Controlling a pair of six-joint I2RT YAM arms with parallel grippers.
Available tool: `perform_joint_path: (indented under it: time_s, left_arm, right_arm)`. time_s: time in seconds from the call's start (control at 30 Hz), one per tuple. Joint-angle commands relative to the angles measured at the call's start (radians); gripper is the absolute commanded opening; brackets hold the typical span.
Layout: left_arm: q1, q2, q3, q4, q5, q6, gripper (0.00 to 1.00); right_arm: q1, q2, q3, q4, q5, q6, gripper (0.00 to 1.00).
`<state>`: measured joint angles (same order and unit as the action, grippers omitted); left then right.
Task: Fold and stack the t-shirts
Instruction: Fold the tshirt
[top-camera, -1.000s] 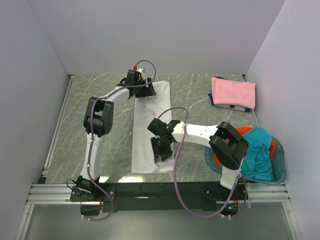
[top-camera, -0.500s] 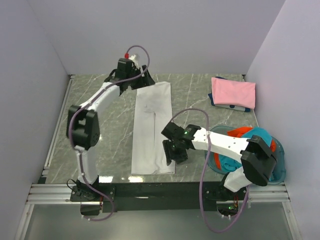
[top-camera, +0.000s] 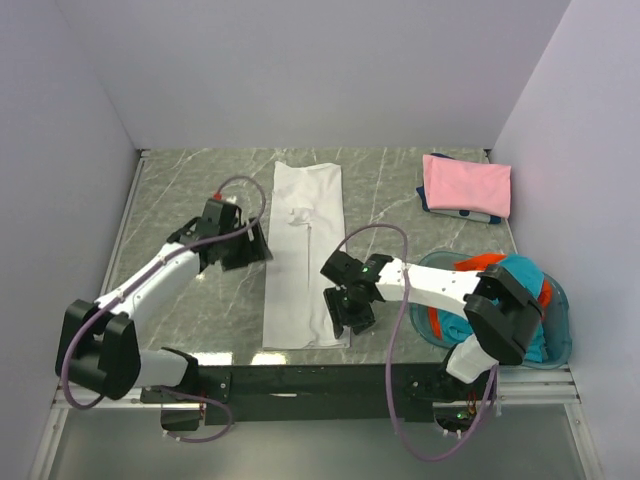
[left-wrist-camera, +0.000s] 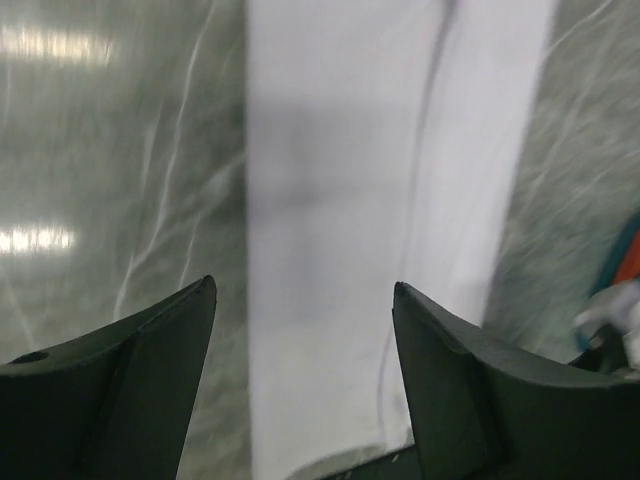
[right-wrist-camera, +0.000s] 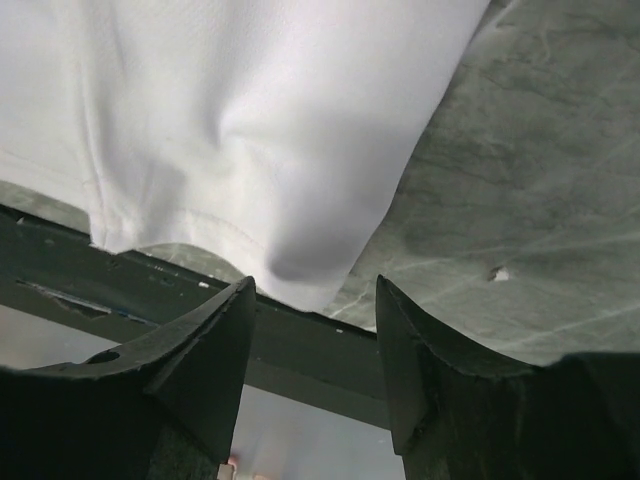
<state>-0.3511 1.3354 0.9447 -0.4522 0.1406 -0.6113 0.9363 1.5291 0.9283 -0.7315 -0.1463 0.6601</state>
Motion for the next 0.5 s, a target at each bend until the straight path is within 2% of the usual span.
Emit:
perform_joint_path:
  time_s: [0.0, 0.13, 0.3, 0.47]
  left_arm:
    - [-0.025, -0.110, -0.082, -0.097, -0.033, -0.062, 0.76]
    - [-0.071, -0.188, -0.175, -0.158, -0.058, -0.111, 0.75]
    - [-0.115, -0.235, -0.250, -0.204, -0.059, -0.149, 0.73]
    - [-0.164, -0.266, -0.256, -0.249, -0.072, -0.191, 0.70]
  right_arm:
    - [0.004, 0.042, 0.021, 0.023, -0.024, -0.025, 0.58]
    - [0.004, 0.062, 0.012, 0.021, -0.036, -0.019, 0.57]
    - [0.004, 0.059, -0.019, 0.029, -0.058, -0.008, 0.48]
    - [0.004, 0.060, -0.045, 0.052, -0.090, -0.010, 0.41]
